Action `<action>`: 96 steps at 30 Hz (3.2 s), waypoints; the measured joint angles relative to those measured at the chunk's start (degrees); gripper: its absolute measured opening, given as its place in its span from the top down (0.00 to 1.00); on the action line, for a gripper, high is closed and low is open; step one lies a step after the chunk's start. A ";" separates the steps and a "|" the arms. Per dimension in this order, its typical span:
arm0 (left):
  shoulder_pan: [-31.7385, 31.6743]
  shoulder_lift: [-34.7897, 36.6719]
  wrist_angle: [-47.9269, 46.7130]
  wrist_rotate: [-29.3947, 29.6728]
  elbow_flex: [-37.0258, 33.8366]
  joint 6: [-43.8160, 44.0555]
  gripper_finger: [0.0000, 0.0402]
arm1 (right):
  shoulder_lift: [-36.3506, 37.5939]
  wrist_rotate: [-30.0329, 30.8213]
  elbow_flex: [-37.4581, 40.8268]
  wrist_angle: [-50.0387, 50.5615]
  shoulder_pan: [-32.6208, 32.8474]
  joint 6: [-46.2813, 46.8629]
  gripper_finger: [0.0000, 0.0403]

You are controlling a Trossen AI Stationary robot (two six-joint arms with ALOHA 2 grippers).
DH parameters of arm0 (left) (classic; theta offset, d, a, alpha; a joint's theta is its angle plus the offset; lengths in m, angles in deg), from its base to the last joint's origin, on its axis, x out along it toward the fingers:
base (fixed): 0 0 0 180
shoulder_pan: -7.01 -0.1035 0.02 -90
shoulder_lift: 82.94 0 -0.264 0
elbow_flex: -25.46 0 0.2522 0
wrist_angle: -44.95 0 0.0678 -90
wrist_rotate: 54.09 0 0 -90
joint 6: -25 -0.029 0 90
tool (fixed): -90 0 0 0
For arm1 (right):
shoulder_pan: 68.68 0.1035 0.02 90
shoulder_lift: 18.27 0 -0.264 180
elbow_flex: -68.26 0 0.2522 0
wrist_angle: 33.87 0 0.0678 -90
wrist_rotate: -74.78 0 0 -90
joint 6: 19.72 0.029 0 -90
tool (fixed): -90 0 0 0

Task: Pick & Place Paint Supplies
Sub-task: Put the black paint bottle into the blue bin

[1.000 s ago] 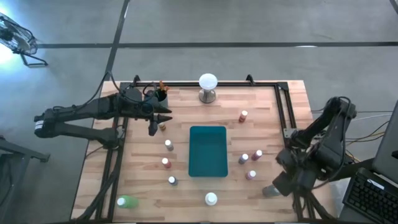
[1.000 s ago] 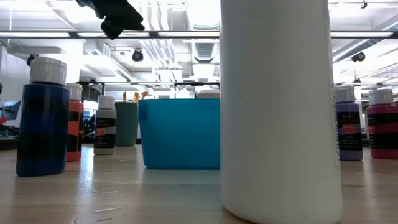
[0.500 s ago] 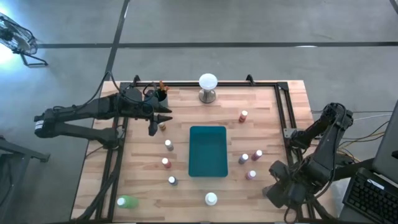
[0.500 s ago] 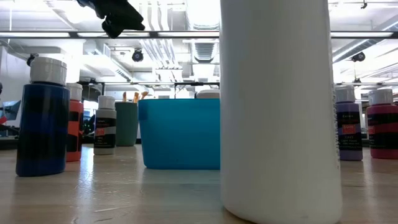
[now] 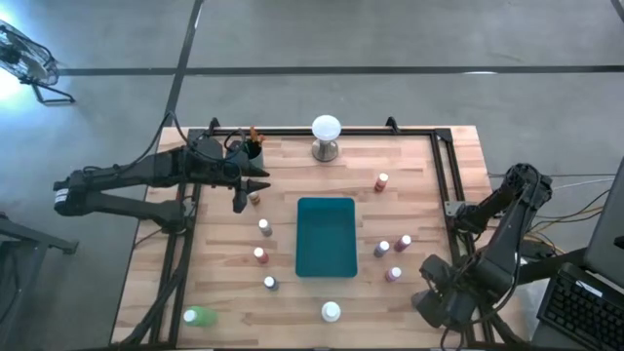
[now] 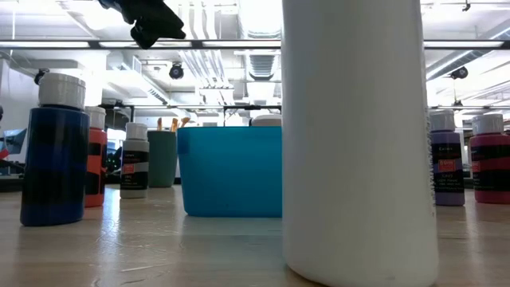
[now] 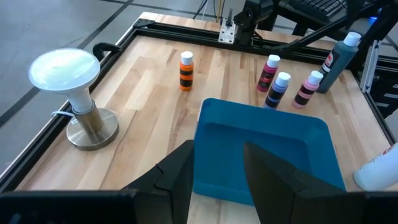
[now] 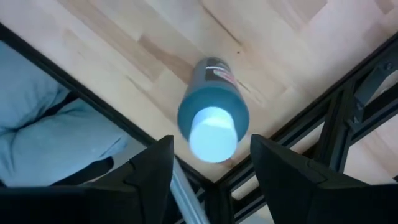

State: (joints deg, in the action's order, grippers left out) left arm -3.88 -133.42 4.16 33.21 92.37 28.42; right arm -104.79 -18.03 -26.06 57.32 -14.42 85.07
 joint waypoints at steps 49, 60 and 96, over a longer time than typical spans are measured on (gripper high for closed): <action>0.00 0.00 -0.02 0.00 0.00 0.02 0.65 | 0.09 -3.30 3.40 -3.63 0.22 -4.67 0.71; 0.01 0.00 -0.02 -0.02 0.00 0.02 0.65 | 2.38 0.49 -7.26 8.19 -1.42 -7.06 0.71; 0.02 -1.73 -0.02 0.16 -0.02 -2.12 0.65 | -8.19 2.75 -29.05 9.18 -58.66 -94.95 0.71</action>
State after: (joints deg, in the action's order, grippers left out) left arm -3.87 -135.15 4.14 33.37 92.35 26.30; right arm -112.97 -15.28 -55.11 66.50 -73.08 -9.89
